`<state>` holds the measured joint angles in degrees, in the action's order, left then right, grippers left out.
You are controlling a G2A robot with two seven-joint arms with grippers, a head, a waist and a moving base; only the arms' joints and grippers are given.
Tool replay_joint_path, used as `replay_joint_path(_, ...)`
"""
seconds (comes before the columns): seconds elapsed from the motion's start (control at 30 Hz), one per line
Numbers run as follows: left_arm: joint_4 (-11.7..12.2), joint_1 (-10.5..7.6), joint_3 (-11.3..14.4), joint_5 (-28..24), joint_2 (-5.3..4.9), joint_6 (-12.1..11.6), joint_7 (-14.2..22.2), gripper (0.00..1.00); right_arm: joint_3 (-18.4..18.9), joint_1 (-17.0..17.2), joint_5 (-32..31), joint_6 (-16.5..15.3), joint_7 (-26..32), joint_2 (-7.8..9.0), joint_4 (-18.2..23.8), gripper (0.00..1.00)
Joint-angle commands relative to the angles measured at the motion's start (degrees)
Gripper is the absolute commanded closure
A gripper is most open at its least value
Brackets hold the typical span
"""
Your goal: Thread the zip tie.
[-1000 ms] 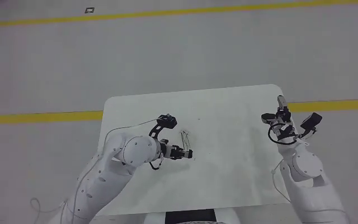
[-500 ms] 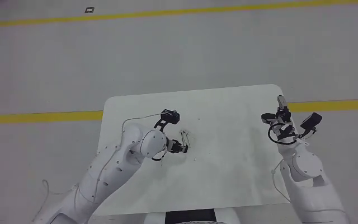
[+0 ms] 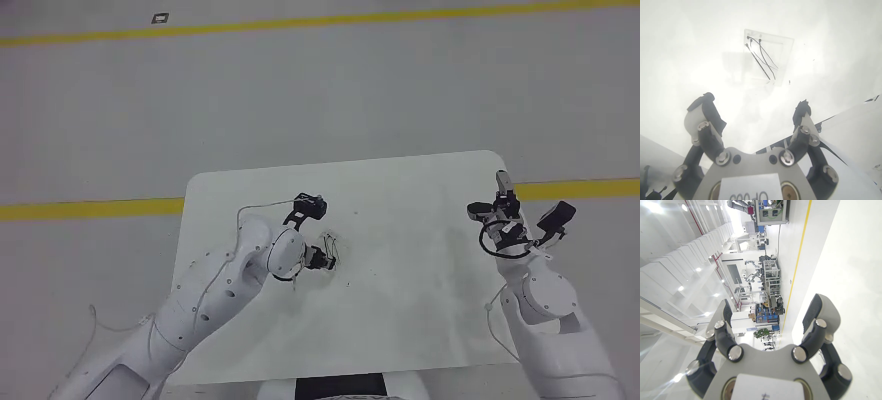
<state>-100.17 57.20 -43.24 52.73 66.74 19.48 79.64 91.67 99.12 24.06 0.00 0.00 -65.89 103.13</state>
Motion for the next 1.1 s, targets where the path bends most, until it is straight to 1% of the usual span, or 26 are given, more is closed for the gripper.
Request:
replay_joint_path(0.0, 0.0, 0.0, 0.0, 0.0, 0.0, 0.0, 0.0, 0.0, 0.0, 0.0, 0.0, 0.0, 0.0, 0.0, 0.0, 0.0)
replay_joint_path(0.13, 0.0, 0.0, 0.0, 0.0, 0.0, 0.0, 0.0, 0.0, 0.0, 0.0, 0.0, 0.0, 0.0, 0.0, 0.0, 0.0)
replay_joint_path(0.2, 0.75, -0.01, -0.11, 0.19, 0.09, 0.0, 0.0, 0.0, 0.0, 0.0, 0.0, 0.0, 0.0, 0.0, 0.0, 0.0)
replay_joint_path(0.23, 0.69, -0.42, 0.55, 1.37, 0.31, 0.0, 0.0, 0.0, 0.0, 0.0, 0.0, 0.0, 0.0, 0.0, 0.0, 0.0)
replay_joint_path(0.3, 2.68, -0.85, 0.9, 2.05, 0.85, 0.0, 0.0, 0.0, 0.0, 0.0, 0.0, 0.0, 0.0, 0.0, 0.0, 0.0)
replay_joint_path(0.4, 4.82, -2.19, 2.35, 3.14, 2.26, 0.0, 0.0, 0.0, 0.0, 0.0, 0.0, 0.0, 0.0, 0.0, 0.0, 0.0)
replay_joint_path(0.43, 5.65, -2.74, 2.75, 3.78, 2.93, 0.0, 0.0, 0.0, 0.0, 0.0, 0.0, 0.0, 0.0, 0.0, 0.0, 0.0)
replay_joint_path(0.53, 6.76, -3.53, 3.69, 4.07, 4.56, 0.0, 0.0, 0.0, 0.0, 0.0, 0.0, 0.0, 0.0, 0.0, 0.0, 0.0)
replay_joint_path(0.6, 8.13, -3.92, 4.47, 3.85, 5.66, 0.0, 0.0, 0.0, 0.0, 0.0, 0.0, 0.0, 0.0, 0.0, 0.0, 0.0)
replay_joint_path(0.63, 8.31, -3.99, 4.5, 3.8, 5.81, 0.0, 0.0, 0.0, 0.0, 0.0, 0.0, 0.0, 0.0, 0.0, 0.0, 0.0)
replay_joint_path(1.03, 8.31, -3.99, 4.5, 3.8, 5.81, 0.0, 0.0, 0.0, 0.0, 0.0, 0.0, 0.0, 0.0, 0.0, 0.0, 0.0)
replay_joint_path(1.07, 8.42, -3.74, 4.38, 3.4, 5.83, 0.0, -0.41, 0.0, 0.0, 0.0, 0.0, 0.0, 0.0, 0.0, 0.0, 0.0)
